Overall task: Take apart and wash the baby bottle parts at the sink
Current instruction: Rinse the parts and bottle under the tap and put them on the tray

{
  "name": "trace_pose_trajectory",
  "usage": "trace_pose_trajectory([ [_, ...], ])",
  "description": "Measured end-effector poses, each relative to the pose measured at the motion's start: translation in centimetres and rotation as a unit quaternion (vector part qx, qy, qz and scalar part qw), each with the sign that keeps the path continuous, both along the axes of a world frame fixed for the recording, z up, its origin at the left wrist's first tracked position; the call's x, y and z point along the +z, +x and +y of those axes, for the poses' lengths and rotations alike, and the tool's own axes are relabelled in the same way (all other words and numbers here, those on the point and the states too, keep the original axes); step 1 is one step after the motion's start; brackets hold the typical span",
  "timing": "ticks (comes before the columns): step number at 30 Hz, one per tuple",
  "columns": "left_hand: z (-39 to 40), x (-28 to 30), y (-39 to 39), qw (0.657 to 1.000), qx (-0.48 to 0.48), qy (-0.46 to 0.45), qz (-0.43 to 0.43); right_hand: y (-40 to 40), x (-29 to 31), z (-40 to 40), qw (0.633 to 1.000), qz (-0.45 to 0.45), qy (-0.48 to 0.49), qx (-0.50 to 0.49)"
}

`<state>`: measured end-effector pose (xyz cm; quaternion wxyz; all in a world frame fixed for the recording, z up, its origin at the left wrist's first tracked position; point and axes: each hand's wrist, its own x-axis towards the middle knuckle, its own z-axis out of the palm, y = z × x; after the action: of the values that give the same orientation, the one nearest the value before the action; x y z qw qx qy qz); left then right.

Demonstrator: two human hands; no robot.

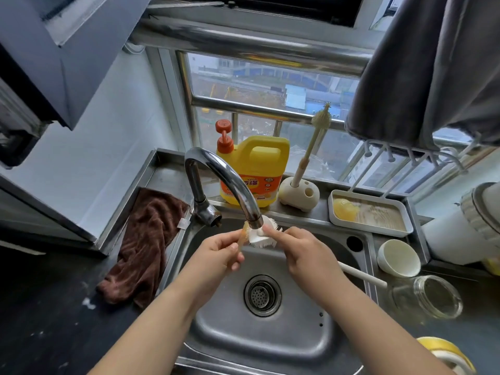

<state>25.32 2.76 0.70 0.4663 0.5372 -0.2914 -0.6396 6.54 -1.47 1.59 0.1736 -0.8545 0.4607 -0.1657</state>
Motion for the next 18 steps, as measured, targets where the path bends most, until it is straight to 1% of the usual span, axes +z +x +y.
trace_pose_trajectory([
  [2,0.0,0.4,0.2,0.999,-0.038,-0.011,-0.005,0.3,0.3,0.4,1.0,0.002,0.006,0.022],
  [4,0.2,0.7,0.6,0.996,-0.081,-0.025,-0.035,0.2,0.4,1.2,0.998,0.012,0.008,0.06],
  [6,0.4,0.5,0.7,0.994,-0.091,-0.023,-0.06,-0.1,0.4,1.0,0.998,0.024,0.0,0.053],
  [8,0.6,0.5,0.6,0.994,-0.073,-0.026,-0.08,-0.1,0.4,0.2,1.0,0.013,-0.005,0.013],
  [9,0.6,0.6,0.5,0.994,-0.054,-0.03,-0.094,0.0,0.5,0.1,1.0,0.009,-0.003,0.015],
  [11,0.8,0.7,0.4,0.991,-0.009,-0.039,-0.125,0.6,0.8,0.8,0.998,0.009,0.005,0.057],
  [13,1.0,0.5,0.5,0.989,0.012,-0.041,-0.142,0.5,0.2,1.9,0.996,0.022,0.012,0.088],
  [14,1.1,0.4,0.4,0.989,0.008,-0.037,-0.146,0.4,-0.2,1.9,0.996,0.025,0.007,0.081],
  [16,1.1,0.2,0.1,0.989,-0.003,-0.026,-0.145,0.5,-0.1,1.0,1.0,0.021,-0.006,0.018],
  [18,0.9,0.3,-0.1,0.992,-0.006,-0.018,-0.122,0.1,-0.7,0.4,1.0,0.012,0.003,-0.018],
])
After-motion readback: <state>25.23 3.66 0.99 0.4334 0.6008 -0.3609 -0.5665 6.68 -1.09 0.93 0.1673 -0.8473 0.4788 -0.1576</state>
